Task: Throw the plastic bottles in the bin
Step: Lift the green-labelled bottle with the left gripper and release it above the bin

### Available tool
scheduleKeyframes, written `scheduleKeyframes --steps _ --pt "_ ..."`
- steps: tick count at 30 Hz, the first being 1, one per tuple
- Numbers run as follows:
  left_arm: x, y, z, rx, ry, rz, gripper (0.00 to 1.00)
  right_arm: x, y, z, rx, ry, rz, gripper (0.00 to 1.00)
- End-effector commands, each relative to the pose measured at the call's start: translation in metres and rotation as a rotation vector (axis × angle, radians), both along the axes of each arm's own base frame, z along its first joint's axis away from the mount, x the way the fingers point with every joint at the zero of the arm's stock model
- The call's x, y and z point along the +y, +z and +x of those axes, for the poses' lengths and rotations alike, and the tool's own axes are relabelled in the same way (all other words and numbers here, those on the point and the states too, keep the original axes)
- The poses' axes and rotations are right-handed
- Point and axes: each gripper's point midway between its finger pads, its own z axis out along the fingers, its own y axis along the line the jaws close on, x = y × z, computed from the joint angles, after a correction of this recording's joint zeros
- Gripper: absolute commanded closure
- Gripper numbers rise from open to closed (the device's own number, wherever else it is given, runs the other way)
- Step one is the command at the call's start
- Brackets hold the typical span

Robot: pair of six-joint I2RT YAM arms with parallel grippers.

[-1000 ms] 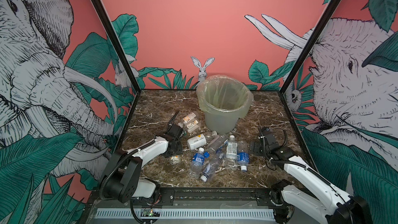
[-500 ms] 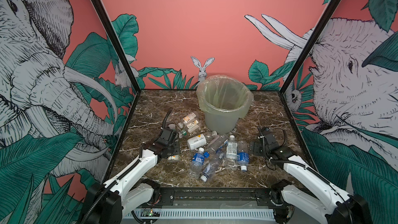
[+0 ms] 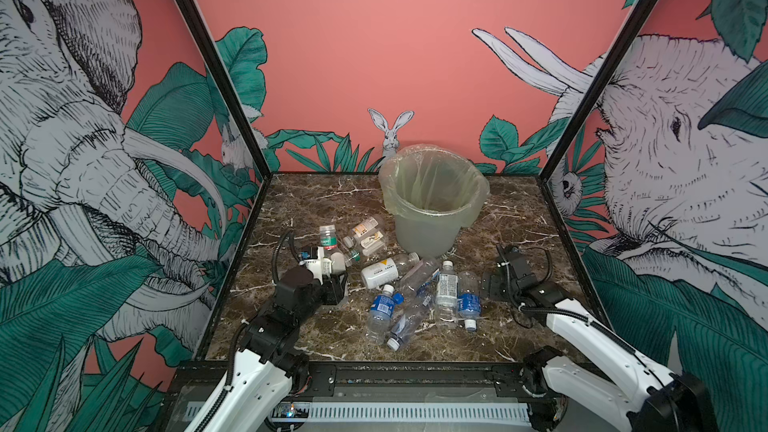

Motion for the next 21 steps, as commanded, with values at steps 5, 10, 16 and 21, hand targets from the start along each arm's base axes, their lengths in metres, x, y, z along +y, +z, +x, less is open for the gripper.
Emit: scheduleKeyframes --steps 5,10,16,21 --pt "-0.035 0.176 0.013 -0.386 -0.156 -0.132 0.62 0.001 0.005 0.004 -0.024 -0.009 0.008 0.01" --pt "-0.091 0.289 0.040 -0.586 -0.308 -0.158 0.61 0.000 0.007 0.004 -0.029 -0.010 0.008 0.02" --pt "-0.198 0.312 0.124 -0.464 -0.562 -0.228 0.30 -0.002 0.008 0.003 -0.039 -0.017 0.008 0.02" --pt "-0.204 0.300 0.152 -0.424 -0.510 -0.177 0.00 -0.003 0.010 0.001 -0.049 -0.021 0.011 0.02"
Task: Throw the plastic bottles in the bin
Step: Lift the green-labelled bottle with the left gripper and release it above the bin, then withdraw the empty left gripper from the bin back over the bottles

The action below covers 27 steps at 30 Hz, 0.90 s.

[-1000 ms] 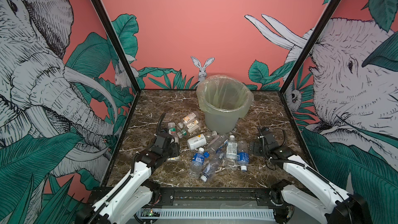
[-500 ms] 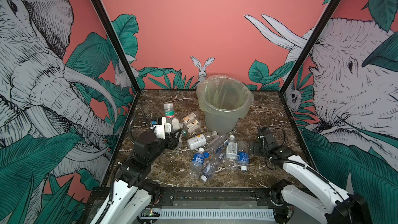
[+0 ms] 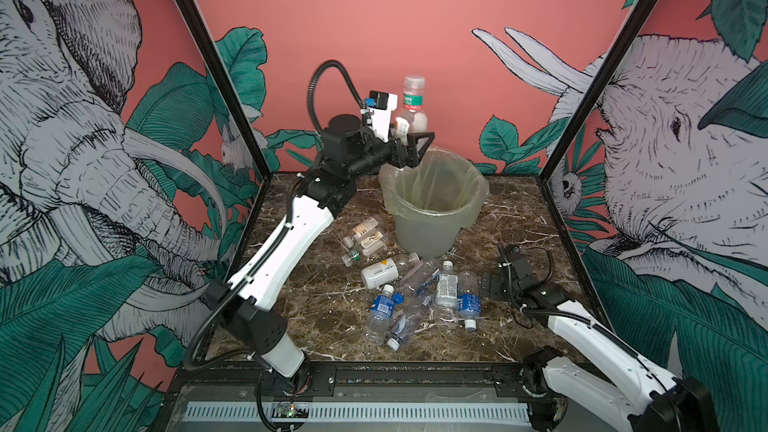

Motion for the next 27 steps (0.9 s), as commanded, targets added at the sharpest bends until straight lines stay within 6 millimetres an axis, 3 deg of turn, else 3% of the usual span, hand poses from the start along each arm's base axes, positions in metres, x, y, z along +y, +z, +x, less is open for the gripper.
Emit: scheduleKeyframes --steps 1,5,9,17,21,24,27 --pt "0.015 0.008 -0.019 -0.021 0.009 0.038 0.01 -0.004 0.004 0.000 -0.028 -0.021 0.000 0.02" --pt "0.038 0.030 -0.037 -0.108 0.070 0.050 0.00 -0.003 0.006 -0.002 -0.043 -0.018 0.015 0.02" --pt "0.052 0.027 -0.055 -0.106 0.079 0.068 0.00 -0.001 0.007 -0.001 -0.050 -0.012 0.023 0.02" --pt "0.080 -0.016 -0.079 -0.067 0.138 0.140 0.00 0.006 0.003 -0.002 -0.019 0.009 0.054 0.02" --pt "0.089 -0.031 -0.095 -0.074 0.138 0.078 0.01 0.009 0.003 -0.006 -0.011 0.018 0.070 0.02" --pt "0.100 -0.053 -0.101 -0.063 0.177 0.083 0.00 0.012 0.001 -0.008 0.000 0.030 0.085 0.02" --pt "0.108 -0.088 -0.102 0.012 0.202 0.182 0.01 0.018 0.001 -0.010 0.017 0.050 0.105 0.03"
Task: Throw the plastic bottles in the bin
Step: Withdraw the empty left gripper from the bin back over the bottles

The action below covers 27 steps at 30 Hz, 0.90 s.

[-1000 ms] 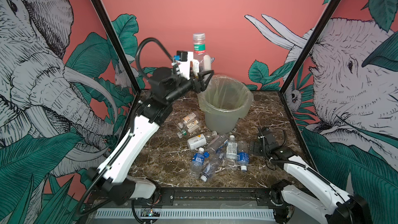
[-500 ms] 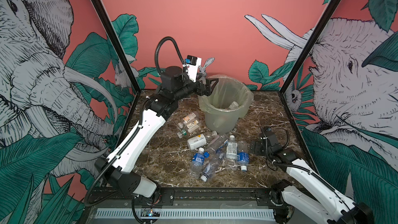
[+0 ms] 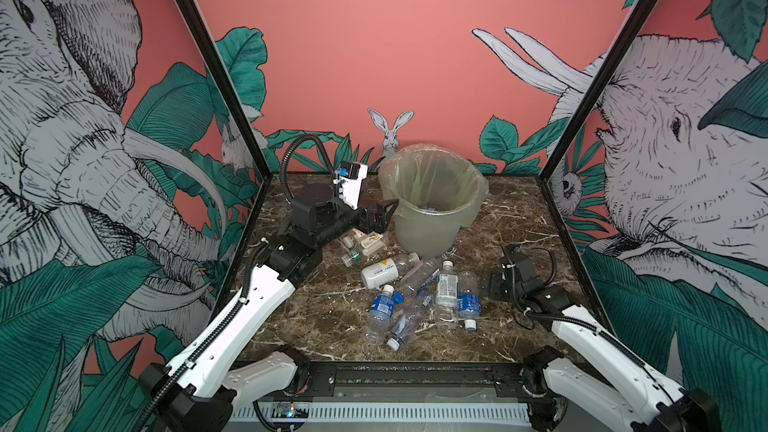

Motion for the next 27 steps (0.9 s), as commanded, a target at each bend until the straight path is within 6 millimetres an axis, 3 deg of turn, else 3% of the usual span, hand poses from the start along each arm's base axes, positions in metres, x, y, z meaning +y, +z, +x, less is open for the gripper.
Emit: scheduleKeyframes --steps 1,10,16,27 --pt "0.018 -0.006 -0.007 -0.004 0.061 0.041 0.01 0.007 -0.006 -0.009 0.035 0.025 0.030 0.03" --pt "0.049 -0.120 -0.031 0.225 0.146 0.175 0.01 0.020 -0.004 -0.012 0.077 0.072 0.042 0.03" --pt "0.066 -0.179 -0.050 0.332 0.169 0.261 0.02 0.032 -0.003 -0.011 0.103 0.115 0.043 0.03" --pt "0.075 -0.235 -0.060 0.432 0.204 0.277 0.03 0.056 -0.006 -0.006 0.125 0.164 0.060 0.03"
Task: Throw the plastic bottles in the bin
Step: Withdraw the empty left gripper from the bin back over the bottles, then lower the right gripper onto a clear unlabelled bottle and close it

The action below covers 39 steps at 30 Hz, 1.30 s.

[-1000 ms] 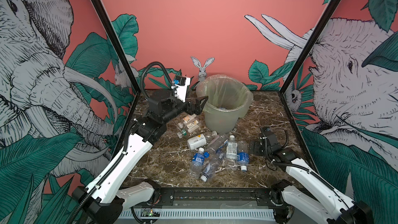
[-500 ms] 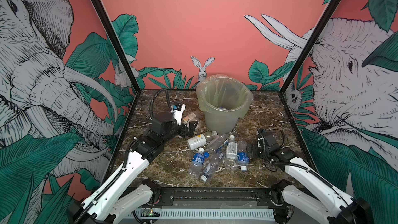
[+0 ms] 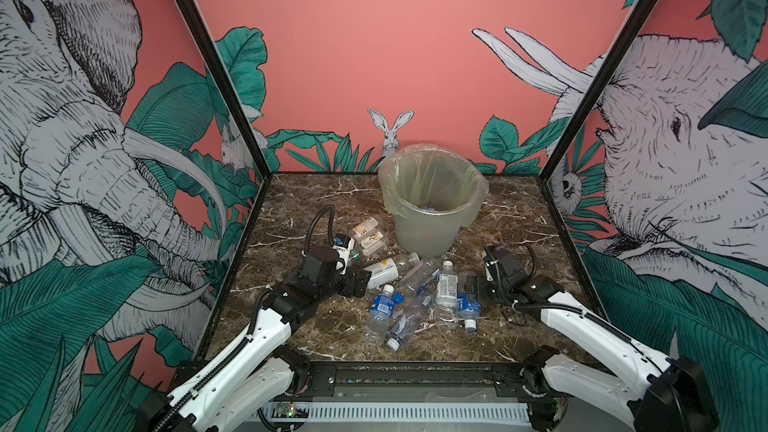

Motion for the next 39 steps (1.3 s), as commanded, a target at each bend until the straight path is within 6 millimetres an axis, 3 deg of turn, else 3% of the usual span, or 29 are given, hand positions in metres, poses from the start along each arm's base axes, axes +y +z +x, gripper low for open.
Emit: scheduleKeyframes --steps 1,27,39 --pt "0.004 -0.010 0.000 0.013 0.030 -0.004 0.04 0.010 0.006 0.006 -0.014 0.008 0.023 0.03" --pt "0.020 -0.060 -0.016 0.076 0.068 0.044 0.06 -0.002 -0.017 -0.001 0.087 0.010 -0.121 0.05" --pt "0.018 -0.060 -0.014 0.071 0.054 0.051 0.06 0.009 -0.029 -0.002 0.141 0.011 -0.081 0.06"
